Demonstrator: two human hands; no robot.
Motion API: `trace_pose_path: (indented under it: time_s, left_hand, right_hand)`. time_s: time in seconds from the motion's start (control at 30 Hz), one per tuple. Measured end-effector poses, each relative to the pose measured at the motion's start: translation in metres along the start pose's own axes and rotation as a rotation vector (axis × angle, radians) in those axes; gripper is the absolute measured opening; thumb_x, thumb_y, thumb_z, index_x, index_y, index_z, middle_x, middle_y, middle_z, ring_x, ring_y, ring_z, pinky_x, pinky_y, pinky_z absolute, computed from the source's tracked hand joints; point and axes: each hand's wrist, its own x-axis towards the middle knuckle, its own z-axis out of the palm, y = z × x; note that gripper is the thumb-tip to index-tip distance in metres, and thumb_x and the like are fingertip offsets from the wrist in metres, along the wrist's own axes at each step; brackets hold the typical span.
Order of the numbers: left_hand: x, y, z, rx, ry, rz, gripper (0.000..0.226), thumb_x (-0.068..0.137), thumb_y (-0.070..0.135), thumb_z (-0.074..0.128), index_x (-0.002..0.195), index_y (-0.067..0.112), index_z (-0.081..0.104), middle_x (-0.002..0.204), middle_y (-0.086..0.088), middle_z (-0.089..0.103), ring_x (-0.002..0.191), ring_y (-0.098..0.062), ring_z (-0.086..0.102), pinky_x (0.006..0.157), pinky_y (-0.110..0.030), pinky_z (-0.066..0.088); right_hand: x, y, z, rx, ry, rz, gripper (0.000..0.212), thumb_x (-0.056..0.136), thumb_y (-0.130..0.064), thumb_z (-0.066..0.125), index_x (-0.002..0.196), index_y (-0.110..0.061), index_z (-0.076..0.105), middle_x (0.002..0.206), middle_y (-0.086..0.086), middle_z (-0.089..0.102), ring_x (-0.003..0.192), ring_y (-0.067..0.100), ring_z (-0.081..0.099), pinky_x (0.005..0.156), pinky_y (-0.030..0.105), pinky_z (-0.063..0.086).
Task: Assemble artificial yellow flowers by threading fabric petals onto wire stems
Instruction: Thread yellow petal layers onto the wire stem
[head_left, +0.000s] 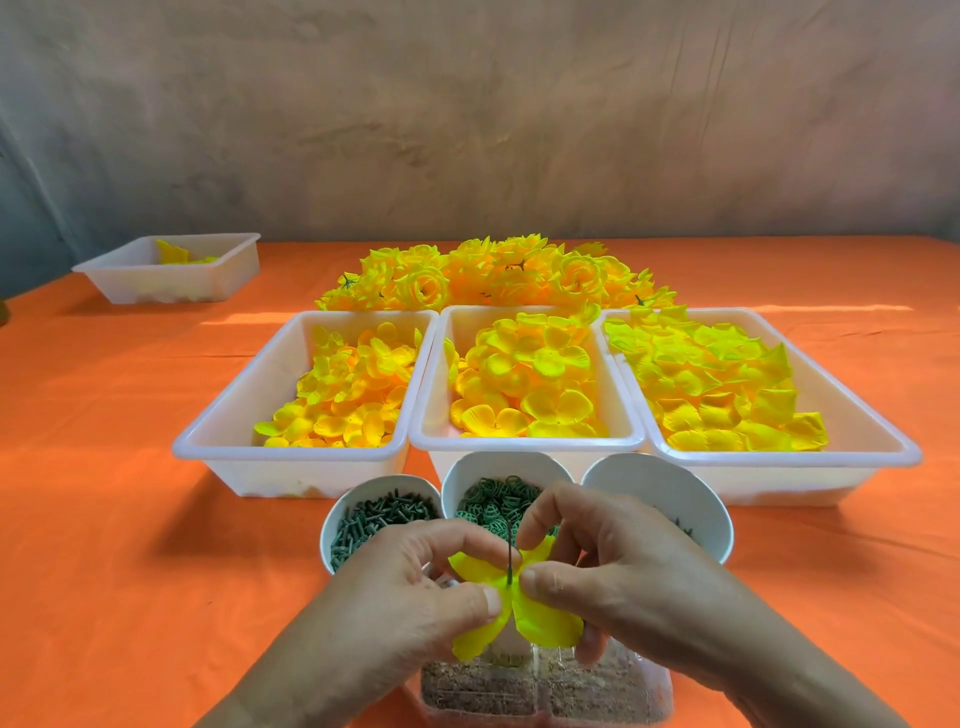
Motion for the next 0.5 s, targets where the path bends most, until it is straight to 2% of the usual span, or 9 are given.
trace_pose_path:
  time_s: [0.07,0.13,0.2,0.27,0.37,0.43,0.5]
  left_hand:
    - [0.0,-0.003,-0.001,0.077,0.014,0.014,0.029,0.063,0.031,0.069,0.089,0.043,0.076,0.069,0.004,0.051,0.054,-0.008,0.054,0.061,-0.018,0.049]
    - [0.0,-0.005,-0.006,0.164,0.066,0.072,0.041,0.06,0.038,0.071,0.096,0.057,0.069,0.097,0.008,0.053,0.076,0.002,0.063,0.074,-0.011,0.05]
    - [-0.001,-0.004,-0.011,0.241,0.126,0.163,0.054,0.055,0.049,0.072,0.105,0.067,0.06,0.113,0.027,0.047,0.103,0.013,0.054,0.083,-0.009,0.047]
    - [-0.002,0.0,-0.011,0.277,0.157,0.285,0.055,0.054,0.06,0.07,0.109,0.064,0.06,0.117,0.033,0.05,0.117,0.012,0.049,0.093,-0.014,0.045]
    - [0.002,0.003,0.001,0.251,0.13,0.377,0.045,0.058,0.065,0.071,0.101,0.056,0.069,0.116,0.029,0.058,0.116,0.01,0.053,0.093,-0.016,0.045]
    - [0.007,0.001,0.013,0.2,0.092,0.375,0.04,0.058,0.066,0.073,0.096,0.051,0.073,0.112,0.027,0.061,0.111,0.008,0.057,0.09,-0.014,0.044]
    - [0.013,-0.006,0.023,0.117,0.065,0.363,0.037,0.06,0.064,0.077,0.091,0.043,0.076,0.106,0.019,0.065,0.101,0.0,0.064,0.085,-0.023,0.052]
  right_hand:
    - [-0.001,0.001,0.0,-0.02,-0.007,0.02,0.014,0.076,-0.027,0.067,0.087,-0.033,0.061,0.068,-0.002,0.068,0.051,0.023,0.066,0.052,0.042,0.057]
    - [-0.003,0.001,-0.003,-0.028,-0.027,0.033,0.016,0.078,-0.028,0.068,0.089,-0.035,0.059,0.069,0.0,0.068,0.054,0.027,0.067,0.051,0.04,0.056]
    - [-0.007,-0.002,-0.009,-0.069,-0.049,0.04,0.022,0.077,-0.035,0.069,0.095,-0.038,0.057,0.071,-0.001,0.069,0.06,0.028,0.069,0.049,0.036,0.056]
    - [-0.007,-0.005,-0.018,-0.119,-0.022,0.03,0.022,0.08,-0.033,0.07,0.098,-0.037,0.058,0.073,0.0,0.069,0.062,0.028,0.069,0.048,0.035,0.055]
    - [-0.002,-0.007,-0.031,-0.243,0.085,-0.027,0.012,0.084,-0.027,0.066,0.094,-0.034,0.063,0.069,0.003,0.069,0.059,0.023,0.068,0.053,0.038,0.055]
    - [0.006,-0.007,-0.037,-0.24,0.133,-0.05,0.007,0.087,-0.025,0.065,0.09,-0.031,0.066,0.066,-0.002,0.068,0.055,0.012,0.065,0.05,0.029,0.049]
    - [0.016,-0.005,-0.04,-0.271,0.18,-0.056,0.004,0.086,-0.027,0.065,0.086,-0.03,0.067,0.061,-0.009,0.066,0.052,0.003,0.06,0.049,0.019,0.043]
